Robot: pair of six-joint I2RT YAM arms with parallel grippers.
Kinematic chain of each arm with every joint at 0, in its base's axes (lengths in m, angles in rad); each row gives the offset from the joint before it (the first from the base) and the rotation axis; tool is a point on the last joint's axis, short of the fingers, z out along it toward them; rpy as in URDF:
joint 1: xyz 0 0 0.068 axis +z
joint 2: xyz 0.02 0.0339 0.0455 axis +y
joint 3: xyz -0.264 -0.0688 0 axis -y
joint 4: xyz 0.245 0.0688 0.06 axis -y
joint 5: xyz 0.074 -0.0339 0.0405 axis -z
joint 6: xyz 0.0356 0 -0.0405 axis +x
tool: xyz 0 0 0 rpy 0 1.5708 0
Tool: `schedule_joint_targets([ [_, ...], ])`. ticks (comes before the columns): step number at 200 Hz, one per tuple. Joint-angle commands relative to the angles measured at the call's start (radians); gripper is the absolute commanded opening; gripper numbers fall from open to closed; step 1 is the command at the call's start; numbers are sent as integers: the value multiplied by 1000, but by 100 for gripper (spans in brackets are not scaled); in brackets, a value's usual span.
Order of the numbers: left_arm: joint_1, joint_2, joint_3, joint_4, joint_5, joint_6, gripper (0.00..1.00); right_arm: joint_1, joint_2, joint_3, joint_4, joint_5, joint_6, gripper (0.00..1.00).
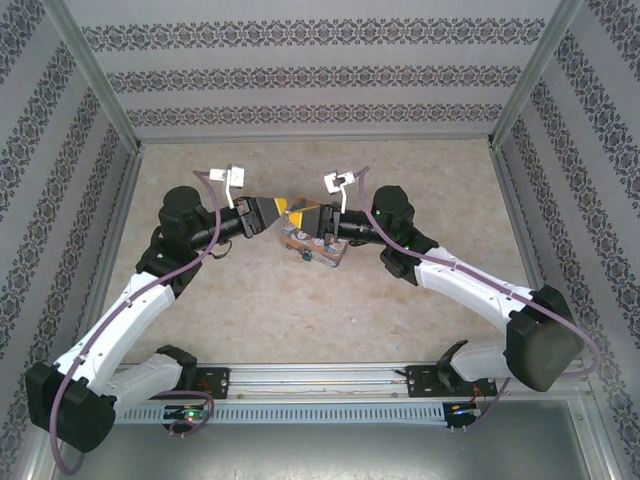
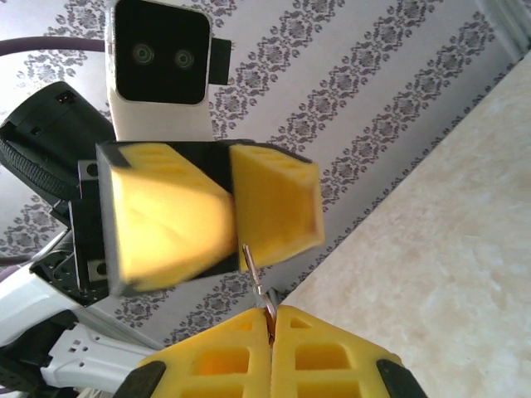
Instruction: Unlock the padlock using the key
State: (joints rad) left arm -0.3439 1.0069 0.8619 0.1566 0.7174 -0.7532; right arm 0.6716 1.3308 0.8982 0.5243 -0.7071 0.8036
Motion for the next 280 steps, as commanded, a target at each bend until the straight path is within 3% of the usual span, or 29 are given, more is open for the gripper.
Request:
schedule_joint_targets([
  [1,23,-48,-18,36,-39,10,44,-2,-53,-4,-118,44,-115,0],
  [45,27,-134,-93,-118,-223,118,50,-11,-100,-4,-438,173,-330,0],
  [70,27,-166,-180,-177,-318,155,54,-30,-107,-34,-519,246,-377,0],
  [128,28,-123,-401,-55,-277,115,58,-78,-23,-82,-519,286,-332,0],
  [181,25,-7,-432,12,-230,188,58,-129,115,-45,-454,236,-272,0],
  [227,-6,103,-451,163,-181,243,62,-152,233,0,-399,185,-234,0],
  [280,-54,213,-469,333,-207,238,68,-155,312,1,-297,152,-190,0],
])
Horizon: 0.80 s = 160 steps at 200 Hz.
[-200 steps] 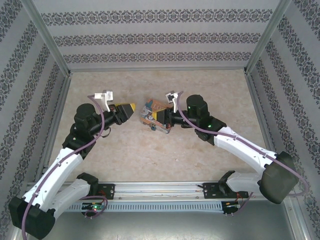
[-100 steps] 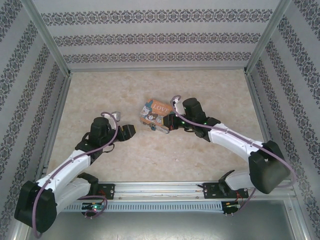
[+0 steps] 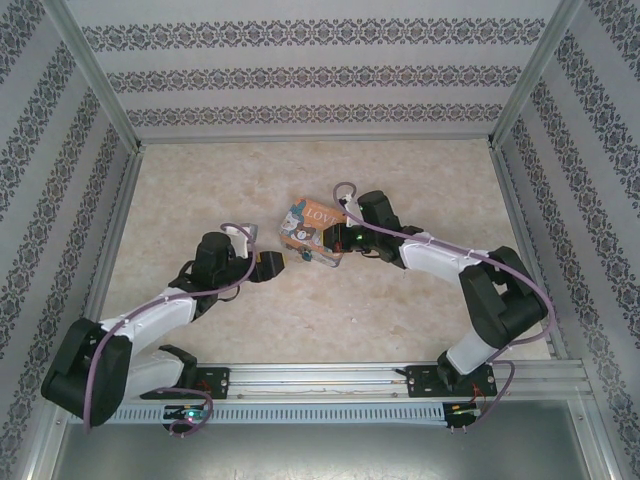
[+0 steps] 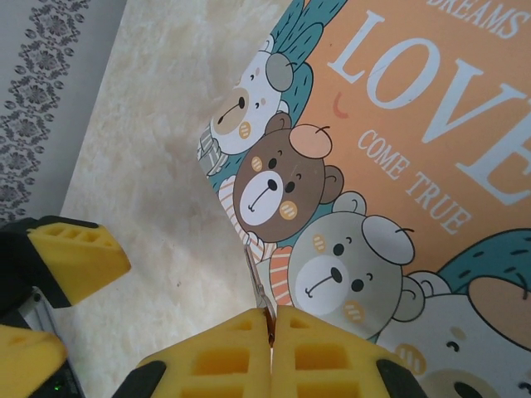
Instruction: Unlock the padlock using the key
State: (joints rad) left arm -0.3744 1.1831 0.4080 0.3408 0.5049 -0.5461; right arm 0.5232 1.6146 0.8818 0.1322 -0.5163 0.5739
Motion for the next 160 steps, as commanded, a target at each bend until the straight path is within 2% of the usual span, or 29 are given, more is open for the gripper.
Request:
schedule_joint_targets([
  [1,-24,40,-15,152,6,31,67,-7,30,17,98,-40,41,0],
  [83,-75,225,2,363,-4,18,68,-20,94,1,151,-66,53,0],
  [160,-106,387,38,467,-3,24,67,-26,152,-41,133,-98,44,0],
])
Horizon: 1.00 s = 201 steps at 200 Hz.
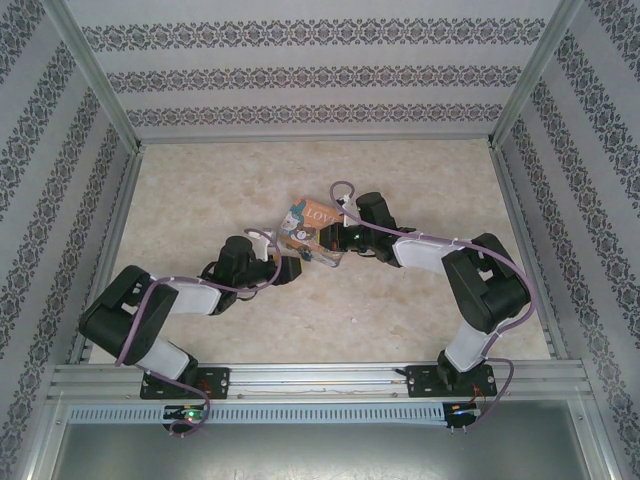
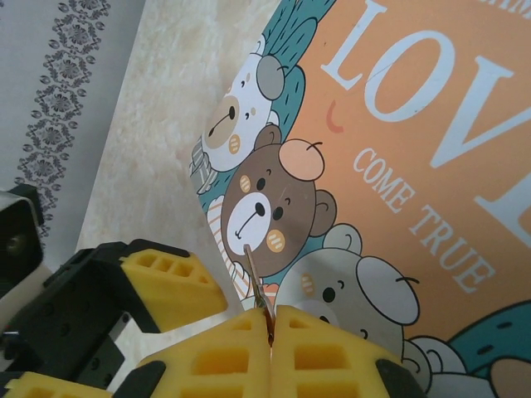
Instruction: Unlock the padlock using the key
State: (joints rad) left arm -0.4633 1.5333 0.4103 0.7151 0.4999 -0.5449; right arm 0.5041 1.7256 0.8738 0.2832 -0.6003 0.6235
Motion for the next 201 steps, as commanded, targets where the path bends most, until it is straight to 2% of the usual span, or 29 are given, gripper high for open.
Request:
schedule_joint_targets([
  [1,-17,39,36,95,2,22,67,-7,41,-33,-18,-15,-5,0],
  [71,-29,139,72,151,5,-6,65,-7,42,-37,-41,-4,-18,0],
  [157,-34,268,94,285,-56,-20,61,-9,32,-29,-61,-4,-30,0],
  [201,-32,308,123,279,-49,-3,61,-12,32,-27,-66,-2,-36,0],
])
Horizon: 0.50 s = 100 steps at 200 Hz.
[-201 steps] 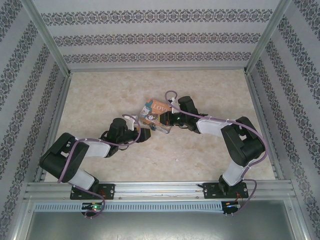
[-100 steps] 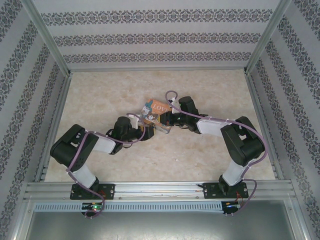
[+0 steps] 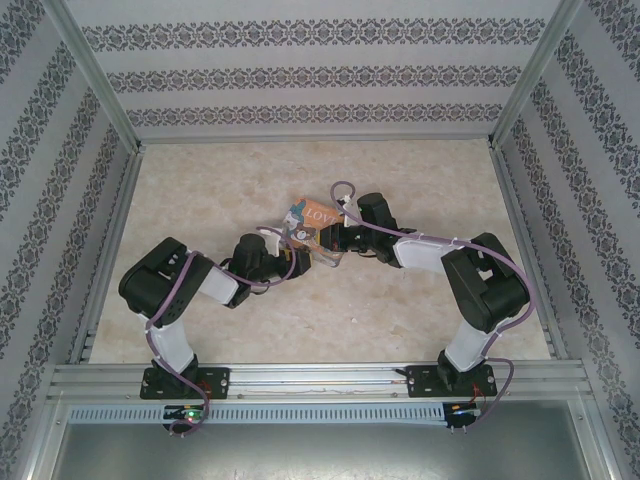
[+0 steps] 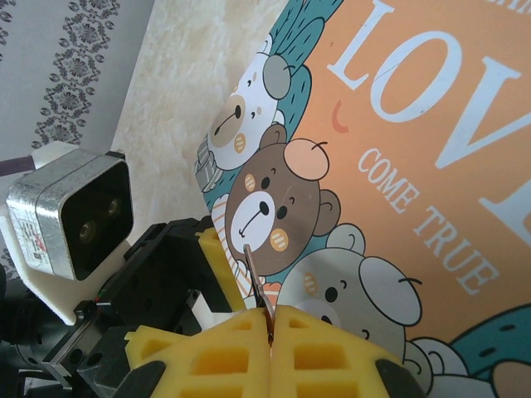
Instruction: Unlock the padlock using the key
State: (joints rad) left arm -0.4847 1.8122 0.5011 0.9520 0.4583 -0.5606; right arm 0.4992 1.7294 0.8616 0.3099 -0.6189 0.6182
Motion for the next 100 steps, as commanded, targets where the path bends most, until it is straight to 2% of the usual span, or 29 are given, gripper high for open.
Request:
schedule_joint_targets([
  [1,-11,31,32,41,-6,11,61,-7,28,-15,-92,16,-31,0],
  [100,-40,92,45,79,51,-65,53,-11,30,-19,-97,24,-35,0],
])
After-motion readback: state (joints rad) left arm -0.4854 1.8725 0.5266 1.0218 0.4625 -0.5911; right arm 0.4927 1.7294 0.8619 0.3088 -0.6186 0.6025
